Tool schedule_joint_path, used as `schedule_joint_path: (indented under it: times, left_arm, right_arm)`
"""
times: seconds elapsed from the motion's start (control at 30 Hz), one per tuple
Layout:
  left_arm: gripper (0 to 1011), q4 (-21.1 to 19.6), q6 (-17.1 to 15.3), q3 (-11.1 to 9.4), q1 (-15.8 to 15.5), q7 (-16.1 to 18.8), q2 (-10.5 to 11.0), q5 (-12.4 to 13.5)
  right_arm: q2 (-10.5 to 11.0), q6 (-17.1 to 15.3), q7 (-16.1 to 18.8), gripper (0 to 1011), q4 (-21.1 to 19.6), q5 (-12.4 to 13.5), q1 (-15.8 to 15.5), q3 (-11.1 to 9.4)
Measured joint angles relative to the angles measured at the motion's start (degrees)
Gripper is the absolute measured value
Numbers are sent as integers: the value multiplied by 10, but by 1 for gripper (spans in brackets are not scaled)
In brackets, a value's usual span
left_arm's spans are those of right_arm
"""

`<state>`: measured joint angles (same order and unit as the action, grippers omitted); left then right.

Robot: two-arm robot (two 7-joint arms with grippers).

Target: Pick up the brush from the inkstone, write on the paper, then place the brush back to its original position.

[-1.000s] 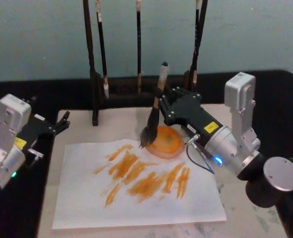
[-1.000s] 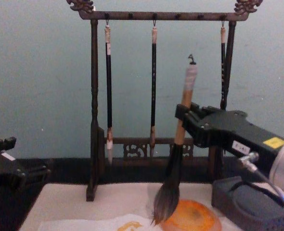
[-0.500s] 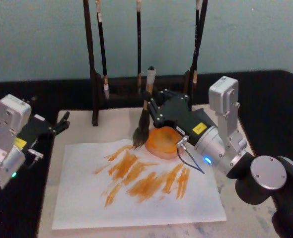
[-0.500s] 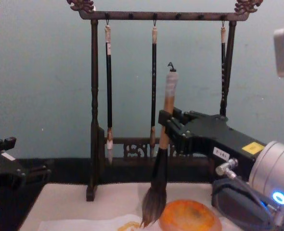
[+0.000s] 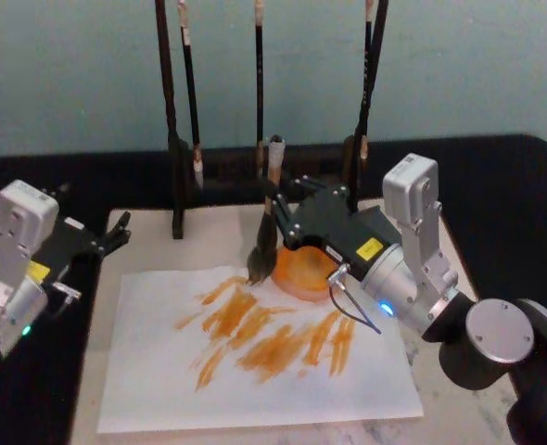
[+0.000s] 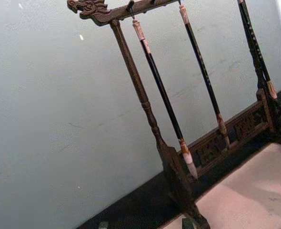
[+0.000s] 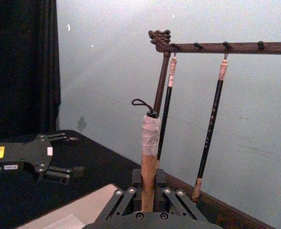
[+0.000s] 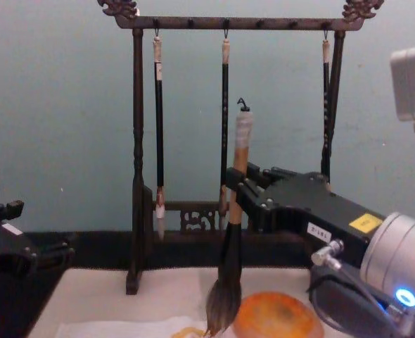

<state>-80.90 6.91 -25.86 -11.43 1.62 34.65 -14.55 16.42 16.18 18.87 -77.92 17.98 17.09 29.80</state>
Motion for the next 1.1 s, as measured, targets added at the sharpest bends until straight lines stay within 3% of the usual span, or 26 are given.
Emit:
schedule_joint_path:
  times: [1.1]
  left_arm:
    - [1001, 0, 0, 0, 0, 0, 0, 0]
  right_arm:
    - [15, -12, 34, 168, -51, -38, -48, -36]
